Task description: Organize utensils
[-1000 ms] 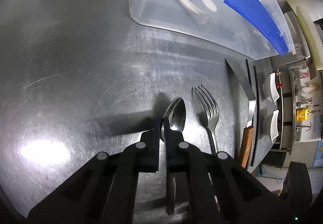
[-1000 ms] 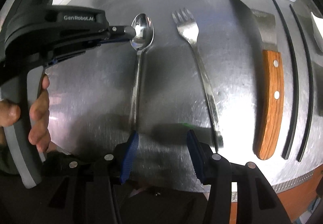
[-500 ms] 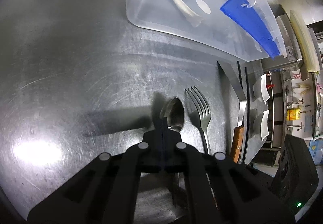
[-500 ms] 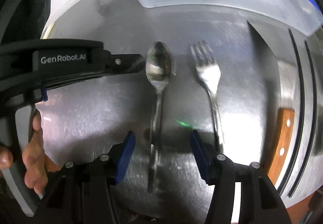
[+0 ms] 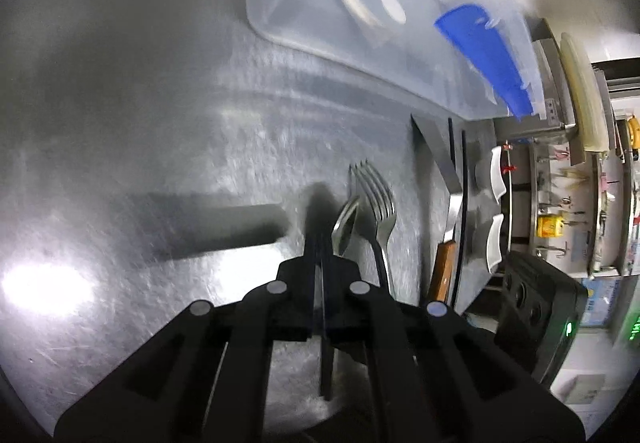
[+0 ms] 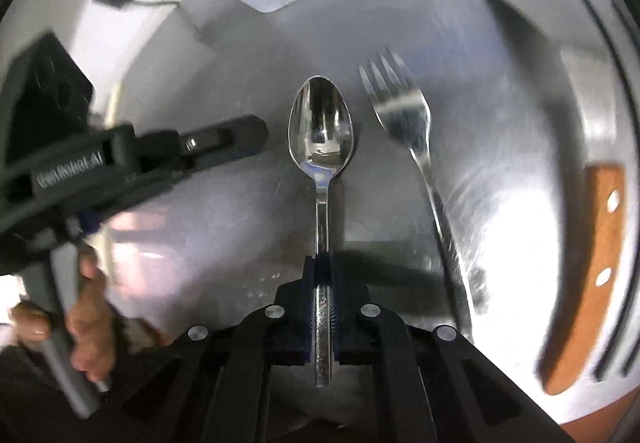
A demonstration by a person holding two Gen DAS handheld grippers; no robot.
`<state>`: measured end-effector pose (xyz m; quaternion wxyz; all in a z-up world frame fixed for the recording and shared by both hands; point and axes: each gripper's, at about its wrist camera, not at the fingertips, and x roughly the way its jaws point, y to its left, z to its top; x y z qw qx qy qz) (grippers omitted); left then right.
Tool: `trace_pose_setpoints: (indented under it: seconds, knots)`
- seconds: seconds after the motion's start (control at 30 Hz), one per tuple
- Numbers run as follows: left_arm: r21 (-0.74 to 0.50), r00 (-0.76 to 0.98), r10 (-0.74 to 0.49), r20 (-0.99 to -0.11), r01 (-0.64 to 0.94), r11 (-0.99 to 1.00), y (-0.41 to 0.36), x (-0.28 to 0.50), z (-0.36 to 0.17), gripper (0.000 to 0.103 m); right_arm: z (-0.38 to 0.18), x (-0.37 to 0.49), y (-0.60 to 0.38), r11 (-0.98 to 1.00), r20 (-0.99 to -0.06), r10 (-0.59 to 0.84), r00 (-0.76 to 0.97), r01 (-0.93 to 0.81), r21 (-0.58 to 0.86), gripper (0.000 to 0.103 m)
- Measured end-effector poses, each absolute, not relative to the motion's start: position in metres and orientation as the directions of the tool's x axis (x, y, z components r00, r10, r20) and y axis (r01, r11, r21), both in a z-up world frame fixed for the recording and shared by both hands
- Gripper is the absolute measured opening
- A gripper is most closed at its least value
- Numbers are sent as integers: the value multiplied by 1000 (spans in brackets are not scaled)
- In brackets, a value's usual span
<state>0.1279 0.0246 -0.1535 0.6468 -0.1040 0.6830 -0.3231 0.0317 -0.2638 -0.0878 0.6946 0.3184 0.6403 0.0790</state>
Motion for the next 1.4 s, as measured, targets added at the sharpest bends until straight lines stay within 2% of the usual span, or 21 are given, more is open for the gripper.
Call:
trace_pose_setpoints:
  seconds: [0.2, 0.5, 0.57, 0.63, 0.67, 0.73, 0.9, 0.97, 1.03, 1.07, 1.13, 1.4]
  knots:
    - [-621, -278, -561, -780, 229, 750, 17, 119, -177, 0, -97, 26, -285, 679, -757, 628, 180, 349, 646, 8]
    - [-613, -313, -535, -785, 267, 744, 7, 114, -179, 2, -126, 12, -285, 648, -735, 651, 191, 363, 669, 8]
    - [-606, -304, -529, -792, 285, 743, 11, 116, -176, 18, -127, 11, -287, 645, -732, 653, 193, 365, 671, 8]
    - [-642, -292, -573, -766, 298, 707, 16, 118, -167, 62, -134, 7, -292, 641, -729, 657, 193, 366, 675, 8]
    - [-620, -266, -560, -785, 328, 713, 15, 117, -162, 65, -135, 6, -294, 644, -730, 656, 192, 363, 674, 8]
    - [-542, -195, -512, -837, 428, 723, 9, 116, -152, 65, -135, 12, -290, 653, -736, 650, 188, 357, 668, 8]
    - [-548, -214, -513, -831, 468, 693, -7, 114, -155, 64, -124, 19, -275, 676, -750, 638, 176, 339, 654, 8]
    - [-566, -235, -523, -820, 473, 676, -14, 111, -157, 54, -123, 20, -272, 683, -753, 635, 173, 329, 651, 8]
    - [-583, -256, -529, -809, 463, 668, -20, 107, -161, 30, -121, 19, -271, 691, -757, 631, 169, 322, 648, 8]
    - [-576, -250, -525, -814, 467, 670, -22, 106, -163, 25, -121, 19, -270, 692, -758, 630, 170, 320, 647, 8]
    - [-560, -235, -513, -826, 451, 695, -21, 107, -167, 5, -121, 17, -270, 694, -759, 629, 170, 318, 646, 8]
    - [-560, -213, -524, -825, 432, 707, -8, 105, -169, 4, -121, 17, -261, 697, -761, 626, 173, 314, 645, 8]
